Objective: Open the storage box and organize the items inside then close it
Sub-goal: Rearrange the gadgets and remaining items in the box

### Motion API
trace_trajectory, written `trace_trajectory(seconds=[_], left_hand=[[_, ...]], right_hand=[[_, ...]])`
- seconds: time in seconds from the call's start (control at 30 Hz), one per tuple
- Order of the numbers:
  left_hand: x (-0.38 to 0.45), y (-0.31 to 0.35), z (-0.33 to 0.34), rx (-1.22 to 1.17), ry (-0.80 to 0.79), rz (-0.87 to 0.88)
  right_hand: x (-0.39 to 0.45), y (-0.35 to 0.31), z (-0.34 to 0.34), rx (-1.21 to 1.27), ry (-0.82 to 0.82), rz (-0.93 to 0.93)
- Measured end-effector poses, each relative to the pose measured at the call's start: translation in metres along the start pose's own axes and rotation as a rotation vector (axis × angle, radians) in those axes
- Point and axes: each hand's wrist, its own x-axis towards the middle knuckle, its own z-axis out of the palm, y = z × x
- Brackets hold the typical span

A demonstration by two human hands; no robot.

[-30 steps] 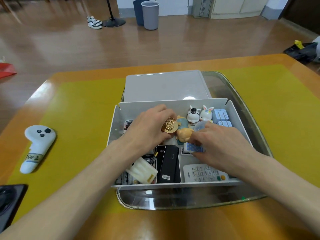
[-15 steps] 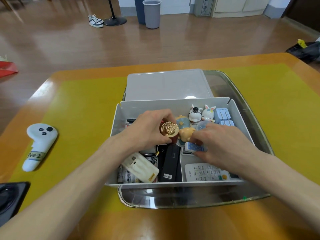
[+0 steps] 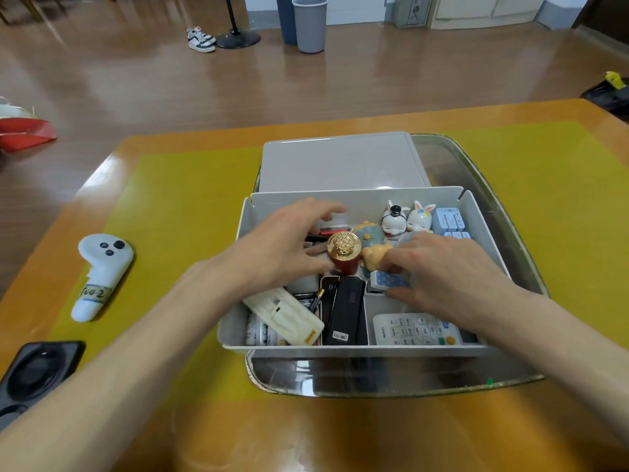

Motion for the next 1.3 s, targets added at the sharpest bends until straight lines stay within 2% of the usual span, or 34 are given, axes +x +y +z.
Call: trace_trajectory(seconds=[0.1, 0.2, 0.3, 0.37, 0.57, 0.73, 0.83, 0.9, 1.13, 1.23, 1.3], left_hand=[[-0.035, -0.007, -0.026, 0.136, -0.025, -0.03], [-0.06, -0.005, -0.031, 0.238, -0.138, -0.035], [-0.072, -0.002, -0.026, 0.253, -0.222, -0.004], [-0.077, -0.006, -0.022, 0.308, -0.224, 0.017], [-0.074, -0.014, -0.014, 0.415, -0.196, 0.096], [-0.068, -0.015, -0.02, 0.359, -0.239, 0.085], [-0.066, -0.013, -0.026, 0.401, -0.261, 0.034], [-0.067, -0.013, -0.028, 0.451, -0.253, 0.014], [-0.065, -0.011, -0.036, 0.425, -0.111, 0.016], [-0.063, -0.011, -0.032, 0.365, -0.091, -0.004], [-0.057, -0.009, -0.025, 0.32, -0.093, -0.006]], right_hand=[[0.001, -0.006, -0.01, 0.12, 0.035, -0.034], [0.004, -0.019, -0.013, 0.23, -0.039, -0.174], [0.01, -0.032, -0.007, 0.207, -0.17, -0.303], [0.015, -0.037, -0.003, 0.143, -0.2, -0.355], [0.029, -0.048, -0.008, 0.107, -0.243, -0.382], [0.024, -0.037, -0.017, 0.124, -0.203, -0.368], [0.02, -0.03, -0.022, 0.116, -0.194, -0.337], [0.016, -0.024, -0.029, 0.217, -0.189, -0.275], [-0.004, 0.023, -0.05, 0.927, -0.208, 0.113], [-0.02, 0.033, -0.049, 1.007, -0.306, 0.146], [-0.032, 0.038, -0.045, 0.974, -0.385, 0.174]])
